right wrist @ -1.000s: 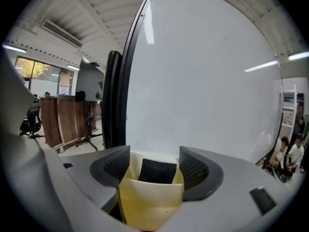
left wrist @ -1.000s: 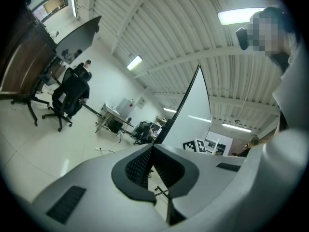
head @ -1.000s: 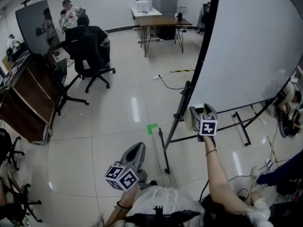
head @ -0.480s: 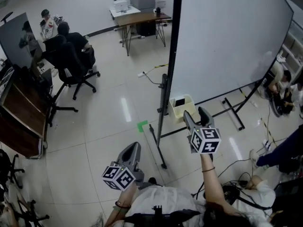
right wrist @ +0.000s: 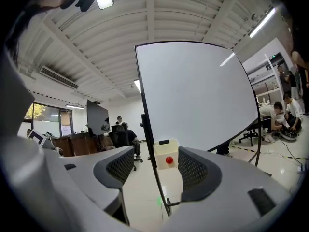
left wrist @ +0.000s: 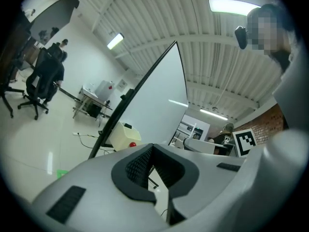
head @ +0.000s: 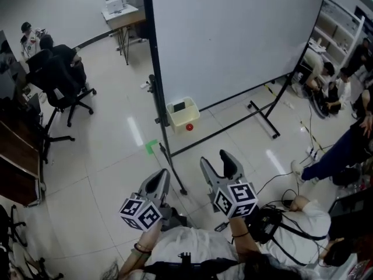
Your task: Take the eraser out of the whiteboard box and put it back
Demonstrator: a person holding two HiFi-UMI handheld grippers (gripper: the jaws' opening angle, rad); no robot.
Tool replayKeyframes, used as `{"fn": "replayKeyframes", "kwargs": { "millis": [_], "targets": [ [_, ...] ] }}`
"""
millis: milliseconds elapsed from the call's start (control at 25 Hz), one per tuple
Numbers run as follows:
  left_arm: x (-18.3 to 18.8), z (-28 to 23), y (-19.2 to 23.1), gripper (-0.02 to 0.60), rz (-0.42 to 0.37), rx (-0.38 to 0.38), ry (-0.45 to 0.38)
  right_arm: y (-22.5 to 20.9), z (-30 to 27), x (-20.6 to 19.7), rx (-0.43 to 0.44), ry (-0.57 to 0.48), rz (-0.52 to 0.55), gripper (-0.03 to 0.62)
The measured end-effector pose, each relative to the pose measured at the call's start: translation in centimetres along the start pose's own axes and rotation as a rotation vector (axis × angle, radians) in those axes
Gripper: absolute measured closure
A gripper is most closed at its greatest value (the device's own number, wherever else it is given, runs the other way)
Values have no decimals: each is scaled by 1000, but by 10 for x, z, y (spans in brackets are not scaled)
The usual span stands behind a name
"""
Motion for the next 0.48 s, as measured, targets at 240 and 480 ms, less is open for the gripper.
{"fn": "replayKeyframes", "kwargs": {
  "millis": [240,480],
  "targets": [
    [-47,25,-49,595,-6,8,8,7,59,-19,53,18,20,309],
    [-80,69,-75,595,-16,81,-5,21,95,-44,133,66,9,315]
  ]
}}
Point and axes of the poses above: the fingertips, and each gripper's own axes: z backward along the fingers, y to its left, x out of its top, the point moved 4 cm from there along z, backward along the fingers, and after that the axes turned 4 degrees about z, right-handed, at the moved point
